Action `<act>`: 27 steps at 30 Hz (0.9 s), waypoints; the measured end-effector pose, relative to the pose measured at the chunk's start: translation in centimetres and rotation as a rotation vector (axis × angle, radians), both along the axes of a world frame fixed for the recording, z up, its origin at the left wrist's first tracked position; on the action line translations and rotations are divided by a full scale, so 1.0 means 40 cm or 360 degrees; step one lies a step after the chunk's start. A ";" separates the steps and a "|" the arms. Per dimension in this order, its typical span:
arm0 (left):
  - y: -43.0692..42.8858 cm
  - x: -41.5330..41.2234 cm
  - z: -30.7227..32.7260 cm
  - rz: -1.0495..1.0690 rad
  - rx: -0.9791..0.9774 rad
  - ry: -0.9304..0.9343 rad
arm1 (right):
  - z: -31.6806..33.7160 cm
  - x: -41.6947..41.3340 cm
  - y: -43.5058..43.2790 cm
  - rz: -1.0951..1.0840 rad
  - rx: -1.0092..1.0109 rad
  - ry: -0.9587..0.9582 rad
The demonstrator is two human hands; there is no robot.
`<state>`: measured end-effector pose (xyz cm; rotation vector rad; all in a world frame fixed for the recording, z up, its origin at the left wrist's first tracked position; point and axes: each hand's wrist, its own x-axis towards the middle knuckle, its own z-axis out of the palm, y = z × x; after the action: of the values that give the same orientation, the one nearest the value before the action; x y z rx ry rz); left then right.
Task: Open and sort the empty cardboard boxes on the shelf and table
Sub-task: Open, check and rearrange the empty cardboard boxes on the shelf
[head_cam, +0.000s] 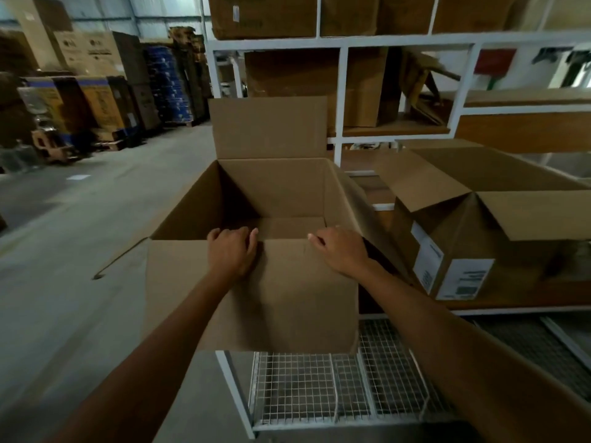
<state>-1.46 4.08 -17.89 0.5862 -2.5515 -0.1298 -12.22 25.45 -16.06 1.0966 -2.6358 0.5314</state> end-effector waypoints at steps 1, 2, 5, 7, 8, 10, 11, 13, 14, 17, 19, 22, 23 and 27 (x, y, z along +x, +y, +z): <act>0.033 -0.008 0.005 -0.0071 0.0028 0.0027 | 0.005 0.008 0.022 0.0054 -0.0030 -0.0052; 0.069 -0.016 0.009 -0.0139 0.0057 0.0059 | 0.005 0.015 0.048 0.0099 -0.0054 -0.0101; 0.198 -0.028 0.021 -0.0338 0.0153 0.0203 | 0.007 0.041 0.152 0.0135 -0.0182 -0.0213; 0.310 -0.025 0.031 -0.0524 0.0251 0.0383 | 0.016 0.065 0.240 0.0121 -0.0387 -0.0202; 0.375 -0.020 0.037 -0.0597 0.0312 0.0458 | 0.018 0.074 0.290 0.0092 -0.0476 -0.0193; 0.506 -0.011 0.039 -0.0748 0.0418 0.0577 | 0.014 0.094 0.401 -0.0031 -0.0611 -0.0173; 0.568 -0.010 0.031 -0.0833 0.0474 0.0601 | 0.007 0.106 0.460 -0.0102 -0.0663 -0.0178; 0.688 -0.012 0.012 -0.0955 0.0602 0.0578 | -0.016 0.127 0.580 -0.0226 -0.0752 -0.0217; 0.742 -0.019 -0.002 -0.0996 0.0664 0.0554 | -0.029 0.137 0.640 -0.0287 -0.0796 -0.0236; 0.897 -0.041 -0.025 -0.1133 0.0775 0.0558 | -0.076 0.157 0.815 -0.0487 -0.0921 -0.0266; 0.987 -0.061 -0.028 -0.1259 0.0808 0.0555 | -0.101 0.166 0.921 -0.0631 -0.1003 -0.0269; 1.106 -0.094 -0.032 -0.1342 0.0900 0.0476 | -0.122 0.179 1.052 -0.0798 -0.1105 -0.0247; 1.146 -0.104 -0.033 -0.1364 0.0928 0.0455 | -0.126 0.182 1.090 -0.0835 -0.1140 -0.0228; 1.312 -0.156 -0.043 -0.1482 0.1030 0.0383 | -0.135 0.174 1.225 -0.0972 -0.1260 -0.0180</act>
<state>-7.69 56.57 -19.60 -0.4384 -2.2999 -1.2772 -5.24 74.47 -21.46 0.0270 -2.2782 1.3248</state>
